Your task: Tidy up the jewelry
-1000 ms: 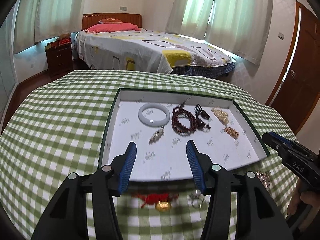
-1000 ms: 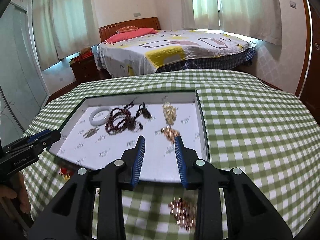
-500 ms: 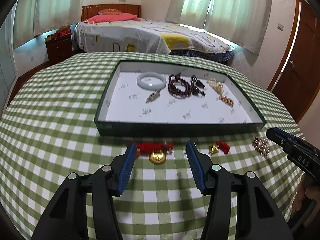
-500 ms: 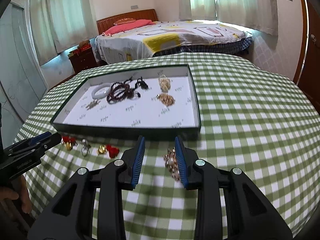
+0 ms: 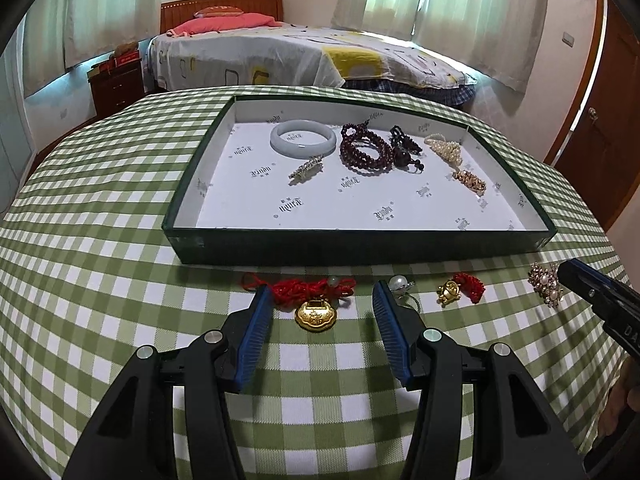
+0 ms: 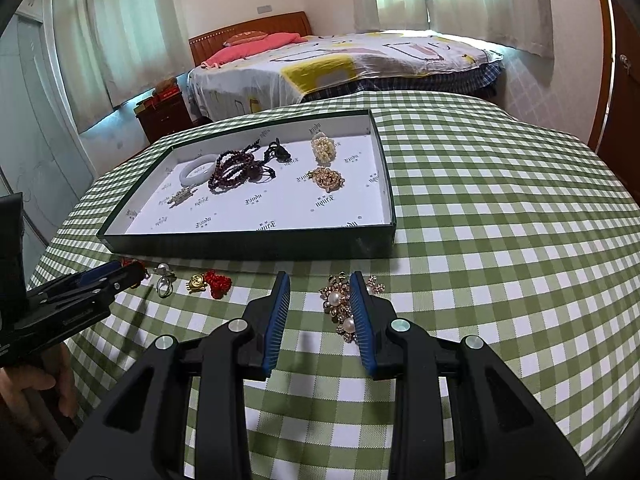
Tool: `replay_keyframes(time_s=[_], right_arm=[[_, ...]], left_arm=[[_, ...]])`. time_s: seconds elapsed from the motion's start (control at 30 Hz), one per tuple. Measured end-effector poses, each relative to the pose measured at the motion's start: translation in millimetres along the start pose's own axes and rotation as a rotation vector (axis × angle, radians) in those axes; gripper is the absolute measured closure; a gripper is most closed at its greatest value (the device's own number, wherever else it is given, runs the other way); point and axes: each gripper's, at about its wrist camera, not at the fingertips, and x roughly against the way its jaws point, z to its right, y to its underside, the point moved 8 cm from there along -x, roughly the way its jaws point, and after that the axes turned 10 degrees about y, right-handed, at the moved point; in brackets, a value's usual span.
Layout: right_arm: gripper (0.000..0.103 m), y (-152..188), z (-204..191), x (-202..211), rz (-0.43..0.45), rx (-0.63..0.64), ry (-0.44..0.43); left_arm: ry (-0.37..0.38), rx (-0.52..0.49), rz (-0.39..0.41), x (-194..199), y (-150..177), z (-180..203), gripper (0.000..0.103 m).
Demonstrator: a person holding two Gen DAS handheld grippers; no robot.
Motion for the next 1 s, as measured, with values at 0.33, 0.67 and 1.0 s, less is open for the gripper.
replay_keyframes(time_s=[0.33, 0.67, 1.0], right_arm=[[0.072, 0, -11, -3, -0.007, 0.020, -0.009], [0.072, 1, -15, -3, -0.006, 0.032, -0.014], [0.072, 2, -17, -4, -0.007, 0.030, -0.016]], left_arm=[[-0.020, -0.034, -0.003, -1, 2, -5, 0.070], [-0.009, -0.039, 0.000, 2, 2, -7, 0.089], [-0.001, -0.046, -0.002, 6, 5, -6, 0.092]])
